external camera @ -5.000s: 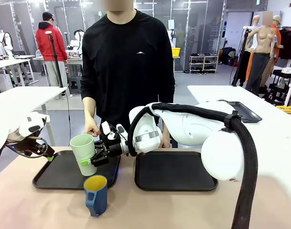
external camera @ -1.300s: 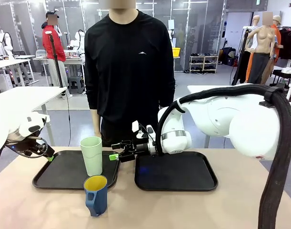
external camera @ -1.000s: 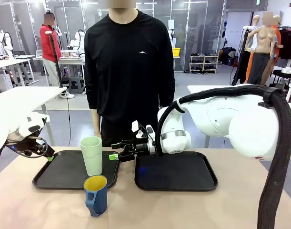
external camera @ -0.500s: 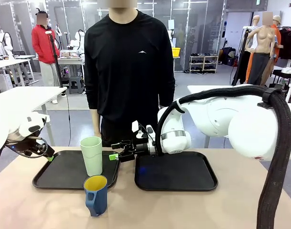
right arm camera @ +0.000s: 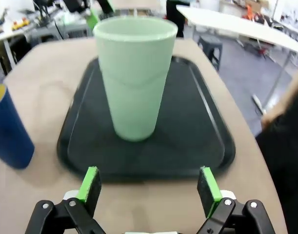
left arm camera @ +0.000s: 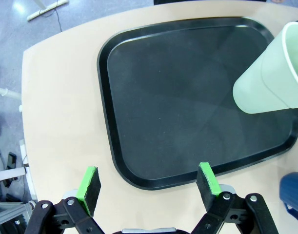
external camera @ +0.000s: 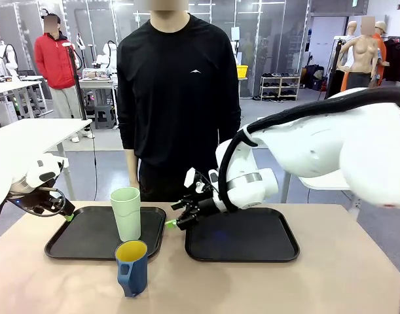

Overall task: Sort and store the cups by type.
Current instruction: Pick up the Handle plastic cup and place it into the empty Flat Tray.

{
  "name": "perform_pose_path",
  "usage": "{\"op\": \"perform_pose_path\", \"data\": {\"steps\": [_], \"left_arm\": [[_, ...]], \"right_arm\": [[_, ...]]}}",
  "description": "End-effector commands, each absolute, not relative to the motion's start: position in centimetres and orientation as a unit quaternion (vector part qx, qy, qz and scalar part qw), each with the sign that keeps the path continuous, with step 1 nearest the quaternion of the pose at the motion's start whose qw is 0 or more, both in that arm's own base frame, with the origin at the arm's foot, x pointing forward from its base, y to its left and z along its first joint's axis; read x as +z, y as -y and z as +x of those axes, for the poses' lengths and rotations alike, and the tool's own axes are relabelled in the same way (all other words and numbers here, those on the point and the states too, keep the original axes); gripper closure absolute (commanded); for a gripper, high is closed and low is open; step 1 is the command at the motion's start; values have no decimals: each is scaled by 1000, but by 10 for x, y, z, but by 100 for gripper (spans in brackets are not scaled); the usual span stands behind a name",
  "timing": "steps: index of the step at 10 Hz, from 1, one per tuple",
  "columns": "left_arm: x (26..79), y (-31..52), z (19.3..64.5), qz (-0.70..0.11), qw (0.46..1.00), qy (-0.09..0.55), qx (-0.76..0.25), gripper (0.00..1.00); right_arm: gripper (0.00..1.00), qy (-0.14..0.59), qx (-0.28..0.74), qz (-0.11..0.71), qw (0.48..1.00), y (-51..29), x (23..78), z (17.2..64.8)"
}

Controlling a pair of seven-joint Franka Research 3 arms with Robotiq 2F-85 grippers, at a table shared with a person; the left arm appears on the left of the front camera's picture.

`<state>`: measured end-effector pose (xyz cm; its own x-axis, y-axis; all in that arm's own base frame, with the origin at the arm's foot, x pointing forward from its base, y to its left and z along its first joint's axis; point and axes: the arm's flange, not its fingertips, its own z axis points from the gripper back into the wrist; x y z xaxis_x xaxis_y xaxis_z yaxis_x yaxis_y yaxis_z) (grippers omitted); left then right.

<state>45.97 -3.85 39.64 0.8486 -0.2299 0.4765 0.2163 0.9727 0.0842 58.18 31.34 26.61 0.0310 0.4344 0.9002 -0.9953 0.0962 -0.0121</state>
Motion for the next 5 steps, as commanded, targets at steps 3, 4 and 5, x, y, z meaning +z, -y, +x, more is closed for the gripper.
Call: {"op": "perform_pose_path", "data": {"steps": [3,4,5], "left_arm": [[397,37,460,13,961,250,-115,0],[397,37,460,13,961,250,-115,0],[397,37,460,13,961,250,-115,0]], "right_arm": [[0,363,567,246,697,-269,290,500],[0,361,563,229,707,-259,292,486],[0,372,554,215,713,-245,295,465]]}}
